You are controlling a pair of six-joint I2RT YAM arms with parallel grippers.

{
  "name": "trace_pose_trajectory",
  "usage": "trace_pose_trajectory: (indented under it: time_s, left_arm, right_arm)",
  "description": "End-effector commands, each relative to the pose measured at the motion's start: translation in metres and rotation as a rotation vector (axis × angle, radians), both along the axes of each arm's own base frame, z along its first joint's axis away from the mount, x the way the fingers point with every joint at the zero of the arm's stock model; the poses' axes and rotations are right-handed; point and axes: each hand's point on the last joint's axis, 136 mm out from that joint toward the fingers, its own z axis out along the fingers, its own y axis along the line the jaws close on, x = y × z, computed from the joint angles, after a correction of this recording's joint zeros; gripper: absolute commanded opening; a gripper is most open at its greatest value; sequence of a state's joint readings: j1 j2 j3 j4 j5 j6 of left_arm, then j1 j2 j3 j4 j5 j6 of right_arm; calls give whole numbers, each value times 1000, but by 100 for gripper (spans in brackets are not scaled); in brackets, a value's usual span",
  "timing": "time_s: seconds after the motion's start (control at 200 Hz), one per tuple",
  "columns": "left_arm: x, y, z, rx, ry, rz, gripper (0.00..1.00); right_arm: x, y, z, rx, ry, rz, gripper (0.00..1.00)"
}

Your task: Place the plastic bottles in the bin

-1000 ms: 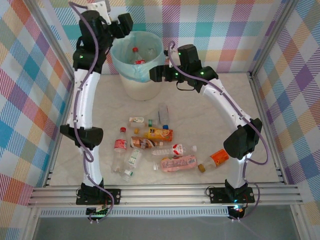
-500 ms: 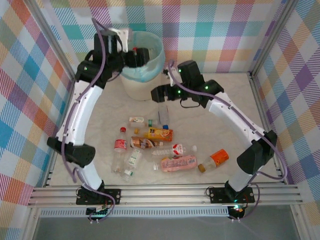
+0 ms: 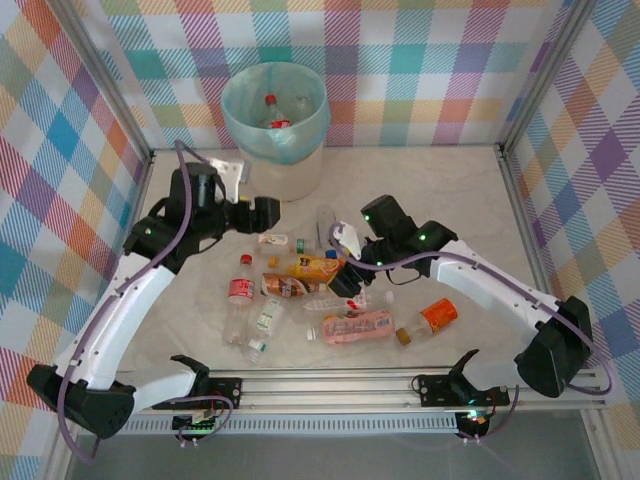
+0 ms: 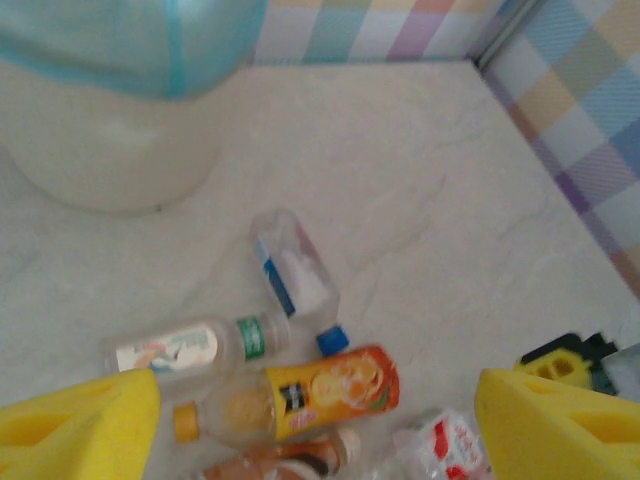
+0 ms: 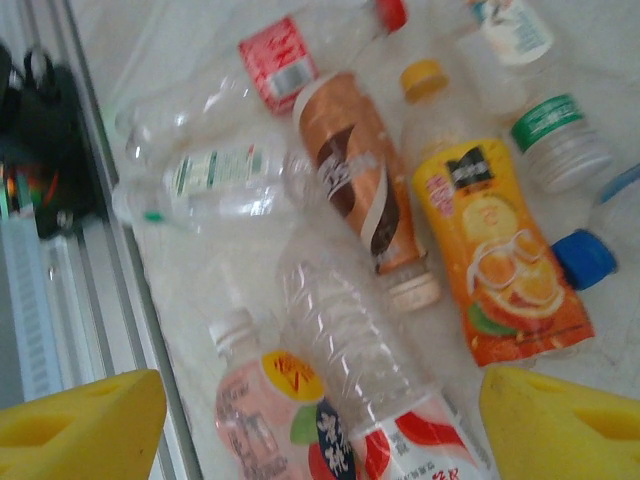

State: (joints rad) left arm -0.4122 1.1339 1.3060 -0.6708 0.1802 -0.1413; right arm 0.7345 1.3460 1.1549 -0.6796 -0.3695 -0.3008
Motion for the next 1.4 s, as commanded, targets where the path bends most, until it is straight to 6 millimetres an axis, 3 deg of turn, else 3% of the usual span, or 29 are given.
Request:
trace_pose_trajectory:
  time_s: [0.0, 0.17, 0.375, 1.08, 1.395]
  left_arm:
    - [-16, -7, -15, -29, 10, -53, 82]
    - [-38, -2, -46, 16, 70, -88, 83]
    - [-46, 3, -59, 56, 89, -95, 84]
    - [-46, 13, -58, 91, 74, -56, 85]
    - [-45, 15, -56, 97, 64, -48, 86]
  right_arm:
    - [-25, -2, -12, 1, -54, 223, 83]
    - [-18, -22, -59, -168, -91, 250, 82]
    - [-3, -40, -99, -360, -104, 285, 87]
    - [1, -34, -142, -397, -46, 339, 86]
    - [5, -29, -150, -390, -27, 343, 73]
